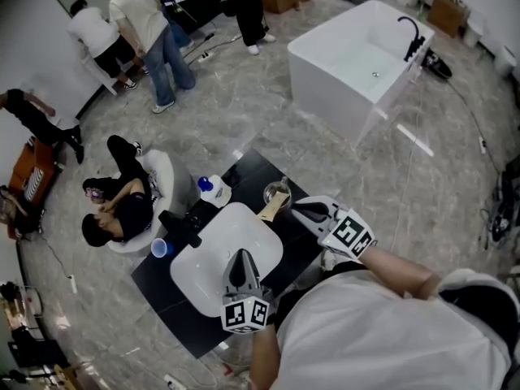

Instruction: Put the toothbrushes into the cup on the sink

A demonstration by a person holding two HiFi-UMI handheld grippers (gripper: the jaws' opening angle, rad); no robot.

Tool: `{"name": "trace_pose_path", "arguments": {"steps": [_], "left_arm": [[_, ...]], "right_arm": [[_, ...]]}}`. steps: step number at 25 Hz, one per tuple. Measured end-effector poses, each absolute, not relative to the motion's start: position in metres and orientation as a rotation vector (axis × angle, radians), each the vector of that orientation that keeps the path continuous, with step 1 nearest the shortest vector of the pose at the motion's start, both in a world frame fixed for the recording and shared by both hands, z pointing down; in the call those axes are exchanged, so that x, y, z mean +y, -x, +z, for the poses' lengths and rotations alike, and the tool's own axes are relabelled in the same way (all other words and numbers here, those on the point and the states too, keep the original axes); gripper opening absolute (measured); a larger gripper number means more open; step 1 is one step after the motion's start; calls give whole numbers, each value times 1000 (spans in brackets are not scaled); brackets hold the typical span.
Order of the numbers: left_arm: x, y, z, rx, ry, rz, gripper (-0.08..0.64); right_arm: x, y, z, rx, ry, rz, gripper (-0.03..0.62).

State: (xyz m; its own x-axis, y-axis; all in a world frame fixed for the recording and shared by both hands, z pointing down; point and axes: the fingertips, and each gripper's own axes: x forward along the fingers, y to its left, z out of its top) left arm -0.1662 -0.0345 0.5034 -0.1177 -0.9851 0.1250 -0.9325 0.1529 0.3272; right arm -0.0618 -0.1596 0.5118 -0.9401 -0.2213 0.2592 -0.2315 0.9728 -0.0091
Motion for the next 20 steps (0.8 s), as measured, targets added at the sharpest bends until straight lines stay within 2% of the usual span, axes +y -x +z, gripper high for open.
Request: {"name": "trace_pose_path", "arguments": {"steps": [20], "left_arm": [[-32,180,505,-2102,-1876,-258,3]], "right_arm": [[-153,75,506,-2854,-342,31,41]]}}
